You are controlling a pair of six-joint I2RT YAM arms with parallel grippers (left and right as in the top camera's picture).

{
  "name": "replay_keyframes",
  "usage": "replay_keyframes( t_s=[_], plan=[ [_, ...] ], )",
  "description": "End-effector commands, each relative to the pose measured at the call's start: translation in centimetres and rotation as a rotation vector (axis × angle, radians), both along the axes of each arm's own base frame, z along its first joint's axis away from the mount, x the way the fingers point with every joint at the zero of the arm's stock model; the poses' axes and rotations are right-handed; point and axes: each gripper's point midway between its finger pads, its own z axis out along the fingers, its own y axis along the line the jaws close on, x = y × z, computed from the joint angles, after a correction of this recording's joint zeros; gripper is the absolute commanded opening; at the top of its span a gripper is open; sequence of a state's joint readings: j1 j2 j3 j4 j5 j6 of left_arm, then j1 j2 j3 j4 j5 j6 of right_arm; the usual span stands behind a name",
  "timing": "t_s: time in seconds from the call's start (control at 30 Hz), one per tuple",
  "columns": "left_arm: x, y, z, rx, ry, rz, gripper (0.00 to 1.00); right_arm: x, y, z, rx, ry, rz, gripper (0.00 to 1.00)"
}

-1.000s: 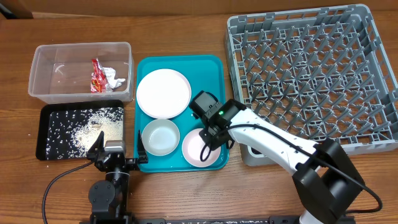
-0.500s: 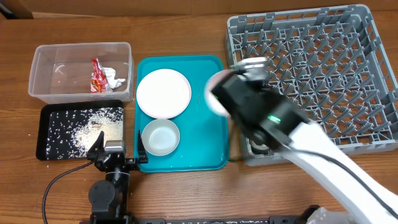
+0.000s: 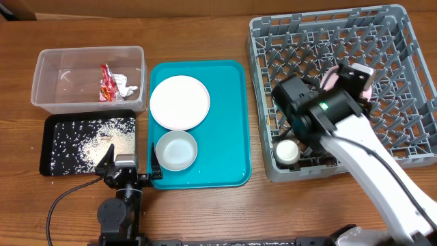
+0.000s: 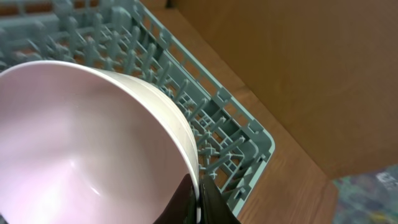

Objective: Sort waste into correct bins and load items into the dishwasher
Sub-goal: 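Carry the pink-rimmed bowl into the rack's upper right and release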

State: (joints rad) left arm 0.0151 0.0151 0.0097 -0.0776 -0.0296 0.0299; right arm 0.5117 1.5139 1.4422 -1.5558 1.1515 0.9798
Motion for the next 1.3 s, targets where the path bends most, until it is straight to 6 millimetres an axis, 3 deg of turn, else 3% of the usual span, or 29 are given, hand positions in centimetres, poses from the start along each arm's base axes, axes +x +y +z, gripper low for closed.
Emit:
replay_keyframes(
  t_s=[0.0,0.3,0.53,0.93,1.13,1.27],
  plan=[
    [0.0,0.1,0.1,0.016,-0.009,0.006,1.00,1.4,-0.4,-2.0,-0.043,0.023,-0.046,0.04],
    [0.0,0.1,0.1,0.016,-0.009,0.006,1.00,4.7,0.4,-6.7,-0.210,0.200,-0.007,0.04],
    [0.0,0.1,0.1,0.016,-0.009,0.006,1.00,5.2,1.0,-8.7,-0.178,0.229,-0.009,0.04],
    [0.0,0.1,0.1,0.016,-0.009,0.006,1.00,4.7,1.5,-10.0,-0.103,0.263,-0.011,0.04],
    [0.0,0.1,0.1,0.016,-0.009,0.006,1.00,6.1,0.9,-7.4,-0.248,0.180,0.007,0.04],
    [0.0,0.1,0.1,0.016,-0.009,0.006,1.00,7.4,1.5,-7.4,-0.253,0.167,0.040,0.04]
  ],
)
